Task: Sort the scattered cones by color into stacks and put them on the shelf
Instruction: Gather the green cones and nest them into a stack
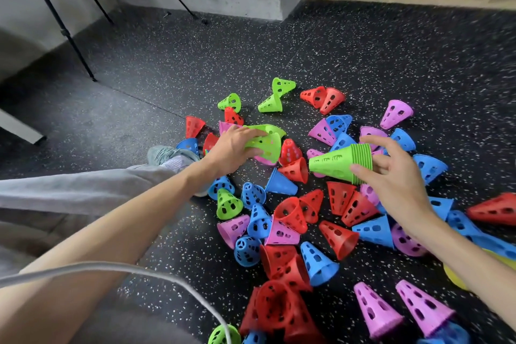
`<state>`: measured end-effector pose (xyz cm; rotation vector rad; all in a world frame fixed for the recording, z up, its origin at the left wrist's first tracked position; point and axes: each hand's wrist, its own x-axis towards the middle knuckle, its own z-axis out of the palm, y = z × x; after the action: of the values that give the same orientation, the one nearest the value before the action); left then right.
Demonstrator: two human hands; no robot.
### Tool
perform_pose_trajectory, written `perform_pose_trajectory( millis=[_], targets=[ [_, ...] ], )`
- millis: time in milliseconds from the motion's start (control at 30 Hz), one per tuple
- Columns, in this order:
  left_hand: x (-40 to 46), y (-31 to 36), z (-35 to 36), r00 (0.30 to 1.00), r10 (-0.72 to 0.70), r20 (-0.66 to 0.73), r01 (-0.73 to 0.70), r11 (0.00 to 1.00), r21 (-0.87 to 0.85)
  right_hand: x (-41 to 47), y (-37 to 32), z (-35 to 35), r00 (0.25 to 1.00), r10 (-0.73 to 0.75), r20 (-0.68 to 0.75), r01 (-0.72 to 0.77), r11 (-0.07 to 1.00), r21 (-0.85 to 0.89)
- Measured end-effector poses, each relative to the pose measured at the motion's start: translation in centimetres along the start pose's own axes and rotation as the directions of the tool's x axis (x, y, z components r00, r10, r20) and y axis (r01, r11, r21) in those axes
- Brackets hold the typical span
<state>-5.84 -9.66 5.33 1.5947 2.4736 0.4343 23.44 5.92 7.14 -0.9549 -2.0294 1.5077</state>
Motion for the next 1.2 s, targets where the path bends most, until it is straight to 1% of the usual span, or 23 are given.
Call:
perform_pose_trajectory(
  millis=[200, 333, 633, 767, 900, 1000, 1133, 1200],
  targets=[
    [-0.7, 4.7, 0.7, 0.989, 0.138, 0.047, -0.131, 0.982, -0.134, -0.3, -0.3, -0.2, 0.997, -0.018, -0.073, 0.021, 0.999, 0.05],
    [-1.1, 7.4, 1.5, 0.984, 0.177, -0.001, -0.173, 0.961, -0.215, -0.1, -0.5, -0.5, 0.996, -0.039, -0.075, 0.046, 0.994, 0.099],
    [-1.2, 10.7, 2.4, 0.988, 0.133, -0.081, -0.154, 0.917, -0.368, -0.2, -0.8, -0.1, 0.998, -0.068, 0.002, 0.066, 0.981, 0.183],
    [-1.4, 10.9, 2.7, 0.993, 0.098, -0.072, -0.119, 0.912, -0.392, -0.3, -0.6, -0.1, 0.998, -0.065, 0.009, 0.063, 0.985, 0.164],
    [-1.5, 10.8, 2.9, 0.993, 0.096, -0.072, -0.117, 0.91, -0.398, -0.3, -0.1, 0.1, 0.999, -0.038, 0.026, 0.034, 0.989, 0.141],
    [-1.1, 10.6, 2.4, 0.991, 0.135, -0.012, -0.13, 0.915, -0.381, -0.4, -0.1, 0.0, 0.998, -0.048, 0.031, 0.044, 0.992, 0.117],
    [-0.5, 9.3, 0.4, 0.968, 0.202, 0.147, -0.144, 0.933, -0.329, -0.8, 0.1, 0.4, 0.997, -0.064, 0.049, 0.06, 0.995, 0.082],
    [-0.9, 7.7, -0.5, 0.951, 0.202, 0.233, -0.138, 0.955, -0.264, -1.0, 0.3, 0.6, 0.997, -0.057, 0.056, 0.054, 0.997, 0.062]
  ],
)
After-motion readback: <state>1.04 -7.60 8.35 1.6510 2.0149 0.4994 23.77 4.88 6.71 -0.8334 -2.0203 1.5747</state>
